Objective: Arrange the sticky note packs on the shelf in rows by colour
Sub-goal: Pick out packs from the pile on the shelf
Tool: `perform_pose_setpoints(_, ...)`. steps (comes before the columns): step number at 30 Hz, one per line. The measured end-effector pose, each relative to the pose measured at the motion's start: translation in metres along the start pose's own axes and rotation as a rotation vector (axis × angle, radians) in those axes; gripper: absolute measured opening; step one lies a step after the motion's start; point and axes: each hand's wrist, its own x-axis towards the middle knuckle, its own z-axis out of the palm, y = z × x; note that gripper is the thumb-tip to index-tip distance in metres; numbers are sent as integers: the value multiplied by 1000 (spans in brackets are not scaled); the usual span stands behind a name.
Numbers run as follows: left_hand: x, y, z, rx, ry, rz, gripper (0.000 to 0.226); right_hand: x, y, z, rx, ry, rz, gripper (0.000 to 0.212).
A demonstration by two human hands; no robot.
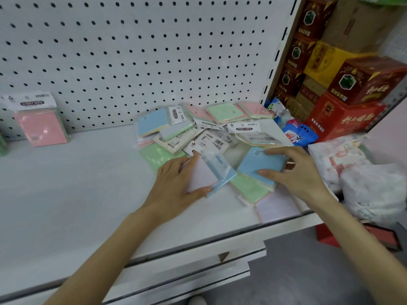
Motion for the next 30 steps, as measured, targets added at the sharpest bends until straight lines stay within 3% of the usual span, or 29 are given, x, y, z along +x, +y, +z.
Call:
perform_pose_setpoints(5,0,-3,0,-121,1,-29,91,-1,-8,-5,165,-11,128,41)
perform_pose_setpoints(8,-3,1,-4,-315,121,-51,74,-1,-13,-11,298,-75,252,44)
perform_pose_setpoints(13,-12,8,-28,-1162,307,-296,44,-3,-26,-15,478,-129,385,45)
perform_pose_setpoints(15,-17,4,-39,-1622,280,-422,50,-2,-38,-13,502,-166,386,44)
perform_pose_setpoints(17,-23,-3,-54,-1882,222,-516,60,2,-53,-6,561,-180,381,42)
perform_pose_setpoints(22,-54,-29,-86,-1995,115,-512,70,3,-104,45,692,-243,369,16)
perform_pose_setpoints(25,-76,-54,-104,-1909,121,-532,61,-2,-142,89,663,-327,335,27)
perform_pose_setpoints(30,-113,-109,-135,-1706,128,-612,38,-23,-206,173,733,-431,315,22)
